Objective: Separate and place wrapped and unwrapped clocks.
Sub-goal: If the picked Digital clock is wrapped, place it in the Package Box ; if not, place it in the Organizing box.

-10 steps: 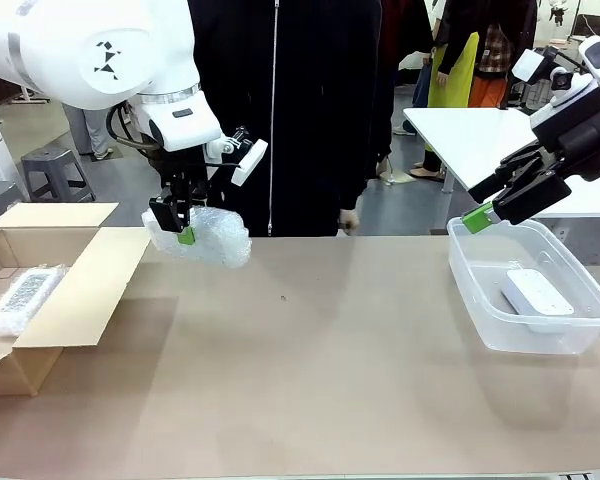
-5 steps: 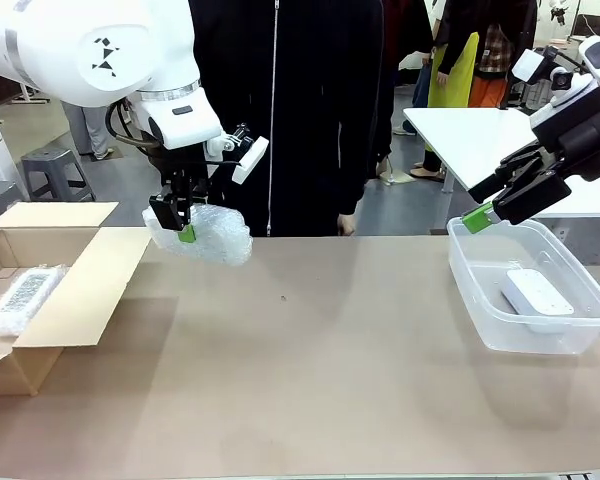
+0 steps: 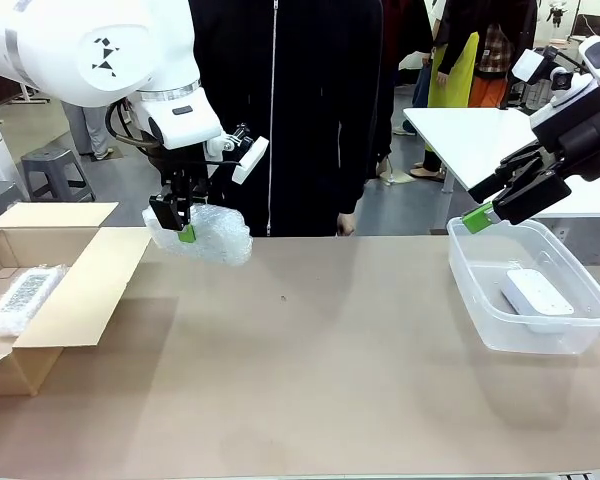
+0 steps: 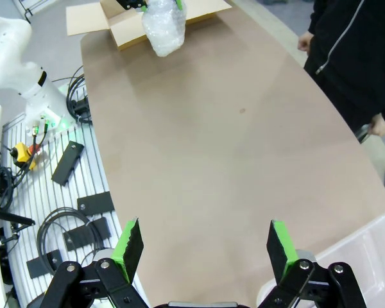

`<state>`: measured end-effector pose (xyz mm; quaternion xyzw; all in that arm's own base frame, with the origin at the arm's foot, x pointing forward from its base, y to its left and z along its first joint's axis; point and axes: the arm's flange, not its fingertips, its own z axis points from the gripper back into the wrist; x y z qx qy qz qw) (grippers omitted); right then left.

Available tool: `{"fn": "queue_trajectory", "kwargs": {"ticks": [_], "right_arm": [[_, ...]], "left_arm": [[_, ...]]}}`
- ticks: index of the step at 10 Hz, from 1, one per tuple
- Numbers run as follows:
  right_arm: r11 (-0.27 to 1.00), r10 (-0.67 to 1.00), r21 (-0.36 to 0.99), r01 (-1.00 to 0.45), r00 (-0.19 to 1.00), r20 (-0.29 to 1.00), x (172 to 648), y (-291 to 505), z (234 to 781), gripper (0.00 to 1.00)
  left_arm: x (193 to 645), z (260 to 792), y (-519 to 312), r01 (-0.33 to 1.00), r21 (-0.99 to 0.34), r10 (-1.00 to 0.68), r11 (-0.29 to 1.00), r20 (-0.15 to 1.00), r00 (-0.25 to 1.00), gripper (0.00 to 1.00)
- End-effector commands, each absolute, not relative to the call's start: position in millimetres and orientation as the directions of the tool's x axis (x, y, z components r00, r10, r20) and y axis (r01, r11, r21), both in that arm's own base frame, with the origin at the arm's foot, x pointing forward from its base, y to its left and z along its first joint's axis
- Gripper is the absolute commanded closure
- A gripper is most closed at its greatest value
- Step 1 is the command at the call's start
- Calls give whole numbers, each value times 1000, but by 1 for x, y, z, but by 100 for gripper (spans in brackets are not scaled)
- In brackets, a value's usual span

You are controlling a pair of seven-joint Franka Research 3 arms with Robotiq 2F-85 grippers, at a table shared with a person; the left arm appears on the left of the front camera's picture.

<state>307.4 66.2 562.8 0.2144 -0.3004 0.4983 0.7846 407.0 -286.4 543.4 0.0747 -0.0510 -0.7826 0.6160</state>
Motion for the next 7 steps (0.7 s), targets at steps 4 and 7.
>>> {"fn": "queue_trajectory", "kwargs": {"ticks": [4,7], "right_arm": [[398,637,54,-916,318,702,310,68,562,0],[398,637,54,-916,318,702,310,68,562,0]], "left_arm": [[407,543,-286,956,172,-972,-236,-54,-230,44],[415,622,-221,957,234,-980,171,-61,190,44]]}}
